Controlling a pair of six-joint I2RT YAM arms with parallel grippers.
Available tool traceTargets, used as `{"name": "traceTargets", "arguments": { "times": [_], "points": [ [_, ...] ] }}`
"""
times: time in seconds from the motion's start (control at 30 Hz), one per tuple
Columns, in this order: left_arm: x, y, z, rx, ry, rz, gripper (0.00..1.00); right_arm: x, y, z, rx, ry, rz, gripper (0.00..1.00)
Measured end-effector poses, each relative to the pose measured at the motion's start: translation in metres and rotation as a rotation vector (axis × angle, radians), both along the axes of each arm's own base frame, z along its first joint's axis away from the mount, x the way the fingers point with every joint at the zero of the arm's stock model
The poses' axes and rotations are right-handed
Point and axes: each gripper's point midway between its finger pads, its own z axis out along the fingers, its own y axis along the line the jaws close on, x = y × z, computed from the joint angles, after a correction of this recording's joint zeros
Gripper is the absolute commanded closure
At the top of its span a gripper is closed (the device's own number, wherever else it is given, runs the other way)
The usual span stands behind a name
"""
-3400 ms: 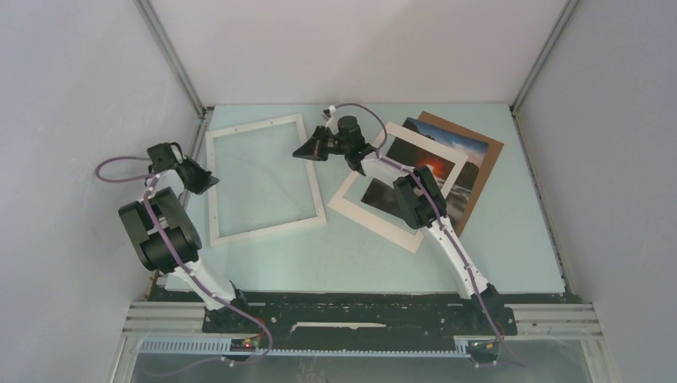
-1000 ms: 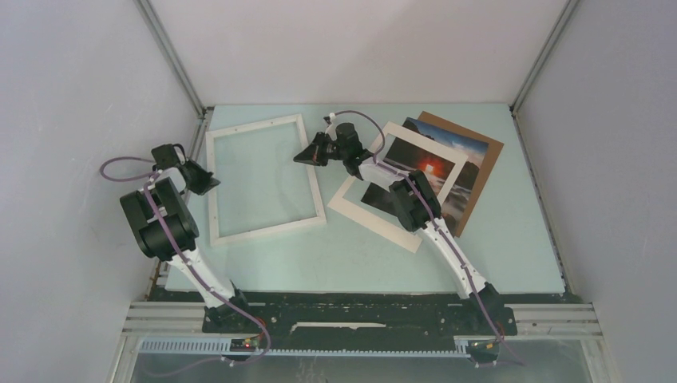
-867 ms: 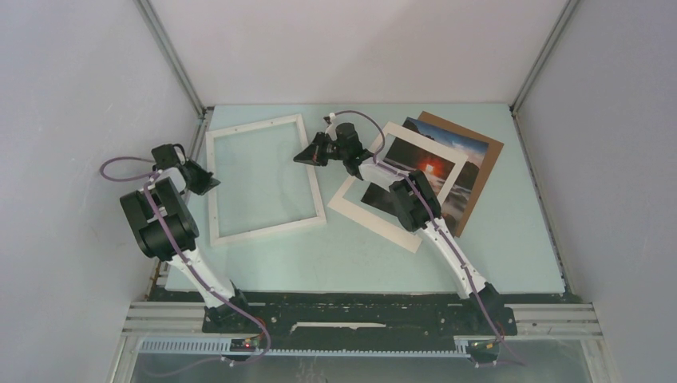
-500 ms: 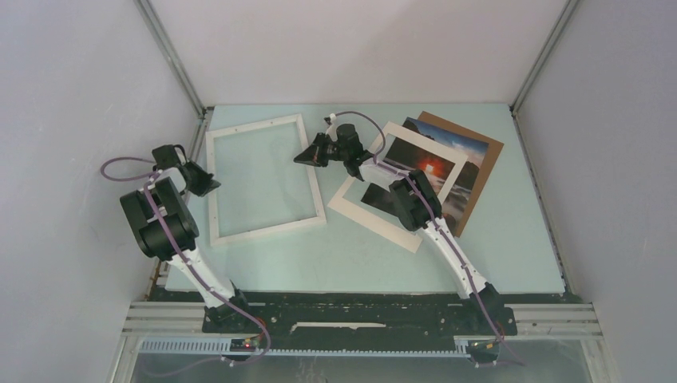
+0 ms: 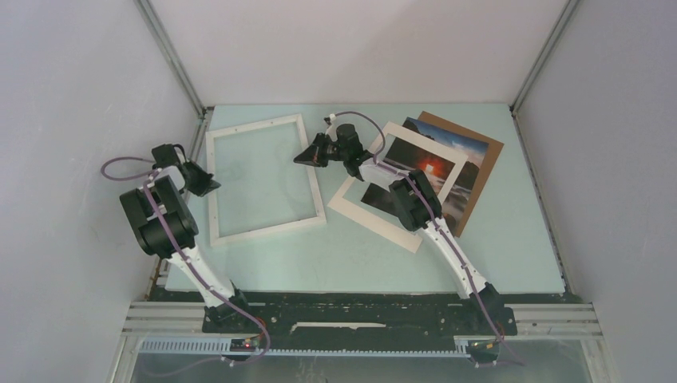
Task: Put the photo into the frame
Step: Place the photo frame item in the photo frame.
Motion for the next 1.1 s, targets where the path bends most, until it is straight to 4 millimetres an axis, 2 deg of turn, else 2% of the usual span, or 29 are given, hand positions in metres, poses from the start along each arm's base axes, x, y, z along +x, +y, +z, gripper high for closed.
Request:
{"name": "traceTargets", "arguments": {
  "times": [0.5, 1.1],
  "points": [
    [0.006, 0.004, 0.000, -0.005, -0.005, -0.001, 1.00, -0.004, -0.005, 0.008, -0.003, 0.015, 0.003, 0.58],
    [0.009, 0.002, -0.004, -0.028, -0.003, -0.009, 1.00, -0.004, -0.019, 0.006, -0.042, 0.034, -0.008, 0.58]
  ]
}}
